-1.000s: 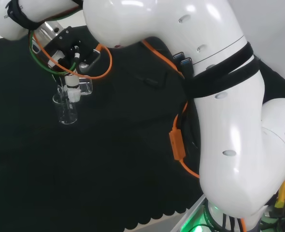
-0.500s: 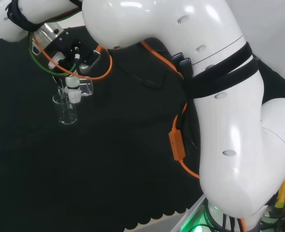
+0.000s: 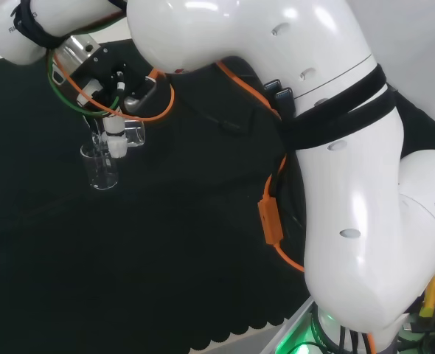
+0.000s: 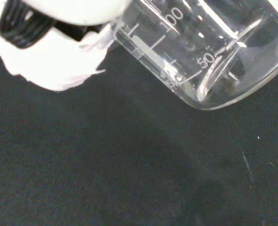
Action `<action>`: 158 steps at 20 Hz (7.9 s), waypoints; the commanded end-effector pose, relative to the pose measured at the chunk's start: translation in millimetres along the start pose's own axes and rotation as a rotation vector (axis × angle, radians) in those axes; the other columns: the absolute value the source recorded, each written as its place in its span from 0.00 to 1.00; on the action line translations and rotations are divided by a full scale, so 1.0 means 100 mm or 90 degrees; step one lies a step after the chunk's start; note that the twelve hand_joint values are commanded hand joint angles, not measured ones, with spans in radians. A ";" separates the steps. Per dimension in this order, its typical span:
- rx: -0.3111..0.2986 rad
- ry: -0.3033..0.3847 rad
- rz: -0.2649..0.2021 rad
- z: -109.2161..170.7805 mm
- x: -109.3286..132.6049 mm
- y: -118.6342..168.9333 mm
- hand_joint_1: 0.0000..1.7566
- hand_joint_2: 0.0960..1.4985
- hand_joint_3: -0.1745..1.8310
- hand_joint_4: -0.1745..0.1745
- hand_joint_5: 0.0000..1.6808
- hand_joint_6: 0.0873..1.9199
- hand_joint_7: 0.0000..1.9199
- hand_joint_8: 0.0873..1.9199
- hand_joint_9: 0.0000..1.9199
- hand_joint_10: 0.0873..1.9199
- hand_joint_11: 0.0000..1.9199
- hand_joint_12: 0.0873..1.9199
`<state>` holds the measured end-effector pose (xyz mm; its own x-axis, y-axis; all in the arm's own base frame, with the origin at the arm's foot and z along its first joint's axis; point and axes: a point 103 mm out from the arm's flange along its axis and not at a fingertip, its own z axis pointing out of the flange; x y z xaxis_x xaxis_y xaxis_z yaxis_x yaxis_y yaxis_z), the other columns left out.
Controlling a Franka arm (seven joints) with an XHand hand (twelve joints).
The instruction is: Pour the water from the handheld beaker into the one on the table.
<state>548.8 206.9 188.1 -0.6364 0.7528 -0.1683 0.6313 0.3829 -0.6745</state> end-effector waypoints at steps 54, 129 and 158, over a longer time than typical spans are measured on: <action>0.028 -0.061 0.053 -0.14 -0.01 -0.06 0.66 0.43 0.37 0.55 0.77 0.28 0.99 0.00 0.84 0.00 0.66 0.43; 0.070 -0.132 0.080 -0.32 0.18 -0.09 0.67 0.43 0.37 0.47 0.77 0.27 1.00 0.00 0.86 0.00 0.68 0.42; 0.075 -0.137 0.088 -0.33 0.18 -0.09 0.67 0.43 0.37 0.47 0.77 0.28 1.00 0.00 0.86 0.00 0.68 0.42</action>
<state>546.6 234.7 215.0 -0.6353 0.6576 -0.4049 0.6705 0.2096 -0.7117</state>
